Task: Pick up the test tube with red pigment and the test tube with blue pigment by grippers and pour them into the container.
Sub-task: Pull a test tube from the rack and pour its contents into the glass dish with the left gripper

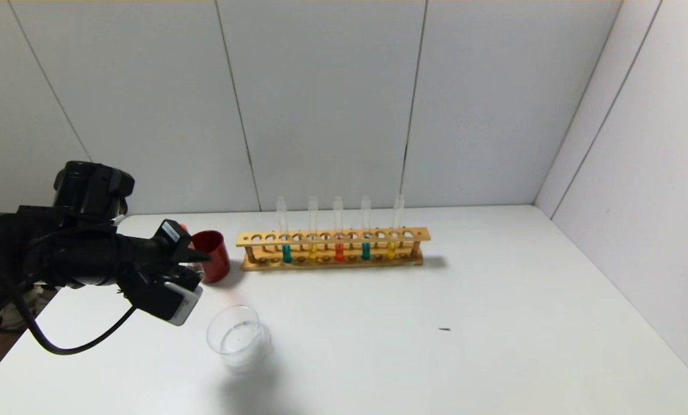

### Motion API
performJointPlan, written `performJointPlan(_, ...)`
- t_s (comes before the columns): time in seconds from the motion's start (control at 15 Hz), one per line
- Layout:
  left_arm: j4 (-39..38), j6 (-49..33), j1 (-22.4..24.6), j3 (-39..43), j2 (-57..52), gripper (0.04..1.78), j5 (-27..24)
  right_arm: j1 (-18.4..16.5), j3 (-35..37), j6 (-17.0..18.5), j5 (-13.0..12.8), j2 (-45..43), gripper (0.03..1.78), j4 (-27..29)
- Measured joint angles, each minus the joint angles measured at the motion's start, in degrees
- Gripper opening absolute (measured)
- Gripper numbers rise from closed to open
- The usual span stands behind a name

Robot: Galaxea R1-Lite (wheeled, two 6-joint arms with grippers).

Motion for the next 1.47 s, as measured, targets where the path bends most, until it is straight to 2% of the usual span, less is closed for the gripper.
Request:
performJointPlan(0.33,1.18,6.39,0.0,-2.51,2.23,0.32,0.16,0.0,0.0,0.0,0.0,0.0,1.75,0.0)
performJointPlan(1.27,1.05,10.64,-0.18,-2.97,4.22,0.32,1.11,0.0,0.0,0.0,-0.02,0.0,1.75,0.0)
performJointPlan(1.47,1.15,13.8,-0.18,-3.75,4.52,0.32,2.32,0.0,0.0,0.0,-0.02,0.0,1.75,0.0)
